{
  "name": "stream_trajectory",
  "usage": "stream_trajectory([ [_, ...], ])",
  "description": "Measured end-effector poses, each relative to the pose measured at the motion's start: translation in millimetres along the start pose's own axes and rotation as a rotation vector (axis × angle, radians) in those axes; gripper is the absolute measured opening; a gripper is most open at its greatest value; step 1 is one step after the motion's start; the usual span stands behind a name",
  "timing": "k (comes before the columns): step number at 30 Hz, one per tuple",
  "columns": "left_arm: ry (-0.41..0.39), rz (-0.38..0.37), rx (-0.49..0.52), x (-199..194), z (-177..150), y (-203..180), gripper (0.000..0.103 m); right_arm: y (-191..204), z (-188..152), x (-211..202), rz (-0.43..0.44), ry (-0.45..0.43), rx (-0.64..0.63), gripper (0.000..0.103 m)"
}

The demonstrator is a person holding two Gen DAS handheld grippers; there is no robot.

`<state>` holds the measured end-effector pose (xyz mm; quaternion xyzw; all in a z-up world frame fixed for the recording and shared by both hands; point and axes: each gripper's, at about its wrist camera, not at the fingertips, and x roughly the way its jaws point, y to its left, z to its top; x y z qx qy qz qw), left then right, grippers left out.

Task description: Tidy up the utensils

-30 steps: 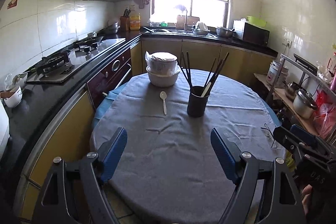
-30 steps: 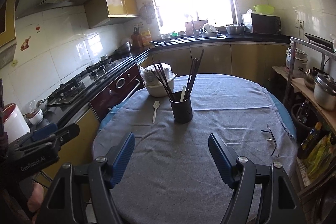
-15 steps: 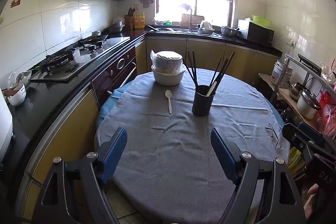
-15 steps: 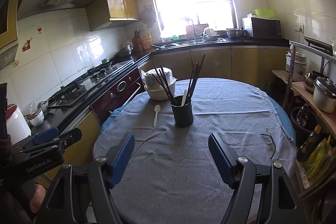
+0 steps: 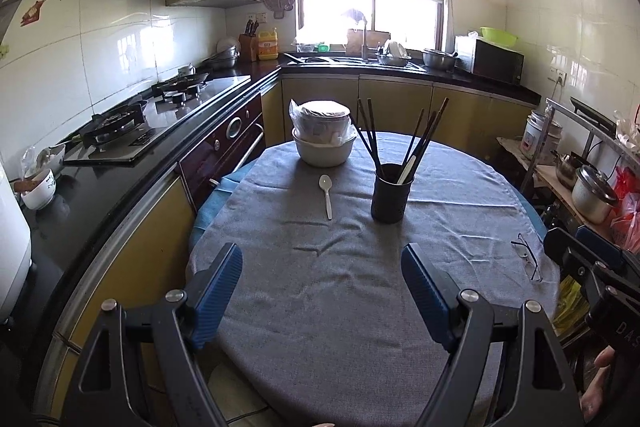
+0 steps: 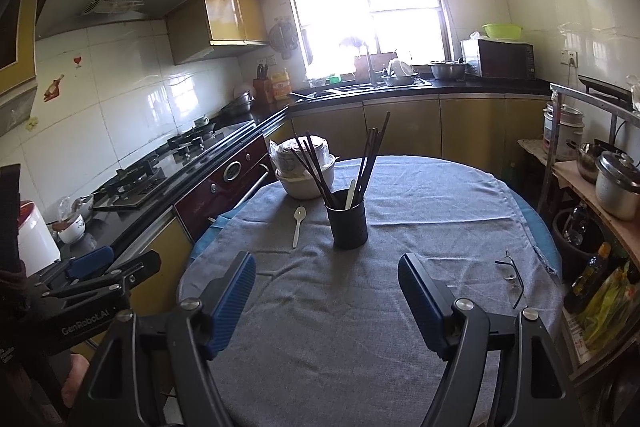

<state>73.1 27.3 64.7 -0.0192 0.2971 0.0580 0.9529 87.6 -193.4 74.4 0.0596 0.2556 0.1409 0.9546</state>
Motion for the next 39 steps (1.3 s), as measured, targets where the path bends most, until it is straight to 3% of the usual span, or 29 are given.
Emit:
stream_trajectory([
  [14, 0.022, 0.004, -0.013, 14, -2, 0, 0.082, -7, -5, 13, -0.003, 0.020, 0.014, 0.076],
  [32, -0.005, -0.016, 0.006, 27, 1, -9, 0.082, -10, -3, 26, -0.018, 0.003, -0.001, 0.077],
  [39, 0.010, -0.015, 0.035, 61, -8, -10, 0.082, -15, -6, 51, -0.017, 0.028, -0.005, 0.079],
])
